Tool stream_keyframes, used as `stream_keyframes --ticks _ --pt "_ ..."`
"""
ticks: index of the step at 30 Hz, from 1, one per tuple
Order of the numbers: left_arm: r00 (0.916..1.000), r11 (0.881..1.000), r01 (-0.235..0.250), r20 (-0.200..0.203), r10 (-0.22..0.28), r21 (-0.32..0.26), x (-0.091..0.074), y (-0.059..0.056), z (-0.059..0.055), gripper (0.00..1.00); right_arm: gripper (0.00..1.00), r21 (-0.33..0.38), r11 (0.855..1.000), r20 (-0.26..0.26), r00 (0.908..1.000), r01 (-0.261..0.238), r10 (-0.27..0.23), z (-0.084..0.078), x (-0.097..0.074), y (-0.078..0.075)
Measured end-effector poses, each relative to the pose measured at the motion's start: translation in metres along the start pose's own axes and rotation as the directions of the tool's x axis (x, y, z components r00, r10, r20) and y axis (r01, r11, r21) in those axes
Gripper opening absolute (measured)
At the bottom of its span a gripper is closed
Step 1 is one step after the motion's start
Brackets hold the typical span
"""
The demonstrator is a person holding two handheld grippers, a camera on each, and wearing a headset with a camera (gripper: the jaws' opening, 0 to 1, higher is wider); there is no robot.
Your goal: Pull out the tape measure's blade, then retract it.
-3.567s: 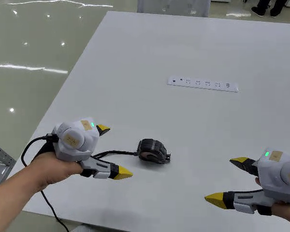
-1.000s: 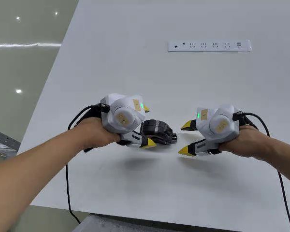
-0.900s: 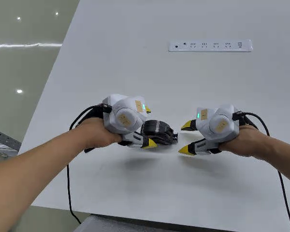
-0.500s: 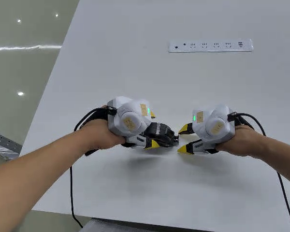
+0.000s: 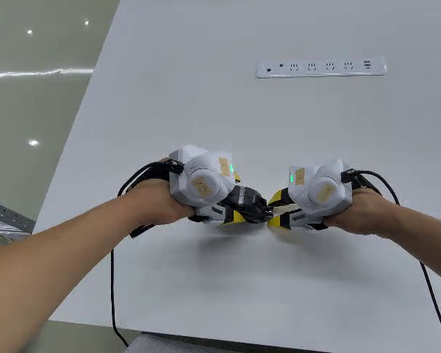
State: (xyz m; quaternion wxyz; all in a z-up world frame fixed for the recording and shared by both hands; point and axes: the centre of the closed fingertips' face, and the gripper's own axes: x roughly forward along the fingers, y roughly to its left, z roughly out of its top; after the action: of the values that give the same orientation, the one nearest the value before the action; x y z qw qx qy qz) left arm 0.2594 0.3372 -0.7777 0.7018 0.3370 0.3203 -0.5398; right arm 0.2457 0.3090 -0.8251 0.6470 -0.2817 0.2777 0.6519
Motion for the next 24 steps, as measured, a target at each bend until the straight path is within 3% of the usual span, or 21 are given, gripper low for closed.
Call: stream_keyframes --ticks 24 --pt "0.9993 0.999 0.026 -0.027 -0.026 0.018 0.0042 -0.0010 -0.0008 0.31 0.12 0.000 1.000 -0.010 0.9999 0.008 -0.008 0.0005 0.0013 -0.0030"
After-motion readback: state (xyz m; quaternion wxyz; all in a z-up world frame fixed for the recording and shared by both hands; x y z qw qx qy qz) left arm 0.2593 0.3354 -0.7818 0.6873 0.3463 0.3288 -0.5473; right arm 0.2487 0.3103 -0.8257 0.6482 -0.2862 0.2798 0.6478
